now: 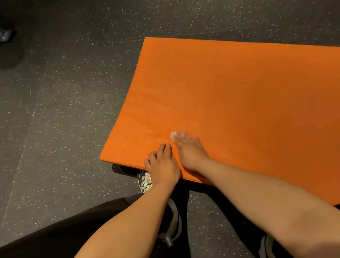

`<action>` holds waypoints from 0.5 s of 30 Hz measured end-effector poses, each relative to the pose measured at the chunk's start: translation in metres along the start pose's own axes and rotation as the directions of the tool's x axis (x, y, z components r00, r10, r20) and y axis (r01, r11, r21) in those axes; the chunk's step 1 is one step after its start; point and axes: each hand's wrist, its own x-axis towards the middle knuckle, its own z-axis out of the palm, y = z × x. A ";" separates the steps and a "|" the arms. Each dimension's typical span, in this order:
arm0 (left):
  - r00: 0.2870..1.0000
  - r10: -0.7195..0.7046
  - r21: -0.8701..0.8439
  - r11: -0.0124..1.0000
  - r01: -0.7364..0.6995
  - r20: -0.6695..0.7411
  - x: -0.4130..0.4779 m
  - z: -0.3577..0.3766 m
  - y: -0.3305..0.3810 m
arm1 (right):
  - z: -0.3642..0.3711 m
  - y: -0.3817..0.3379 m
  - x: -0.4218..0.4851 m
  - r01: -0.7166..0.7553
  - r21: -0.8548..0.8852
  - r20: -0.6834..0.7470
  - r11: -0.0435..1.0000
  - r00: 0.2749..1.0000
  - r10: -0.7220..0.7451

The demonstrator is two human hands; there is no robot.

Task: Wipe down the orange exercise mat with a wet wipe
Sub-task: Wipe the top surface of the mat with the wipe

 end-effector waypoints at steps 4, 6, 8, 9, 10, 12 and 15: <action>0.999 0.004 0.008 1.000 -0.004 0.044 -0.004 0.002 0.006 | 0.002 0.005 -0.002 0.153 -0.012 0.002 0.988 0.988 -0.153; 0.997 0.019 0.066 0.997 -0.025 0.079 -0.008 0.003 0.007 | -0.001 0.018 0.000 0.039 -0.050 -0.049 0.998 0.998 -0.042; 0.994 0.035 0.088 0.995 -0.045 0.106 -0.010 0.002 0.008 | -0.003 0.029 -0.002 -0.172 -0.025 -0.121 0.985 0.978 0.168; 0.993 0.043 0.089 0.995 -0.053 0.110 -0.011 0.002 0.009 | -0.002 0.029 -0.006 -0.238 -0.003 -0.150 0.971 0.960 0.235; 0.992 0.050 0.086 0.994 -0.060 0.115 -0.012 0.002 0.009 | 0.000 0.026 -0.010 -0.253 0.017 -0.161 0.967 0.954 0.253; 0.988 0.065 0.073 0.994 -0.076 0.143 -0.014 0.001 0.009 | 0.009 0.012 -0.024 -0.164 0.054 -0.126 0.985 0.978 0.169; 0.983 0.104 0.071 0.991 -0.115 0.152 -0.017 0.002 0.009 | 0.016 0.008 -0.039 0.021 0.022 -0.088 1.000 0.996 -0.019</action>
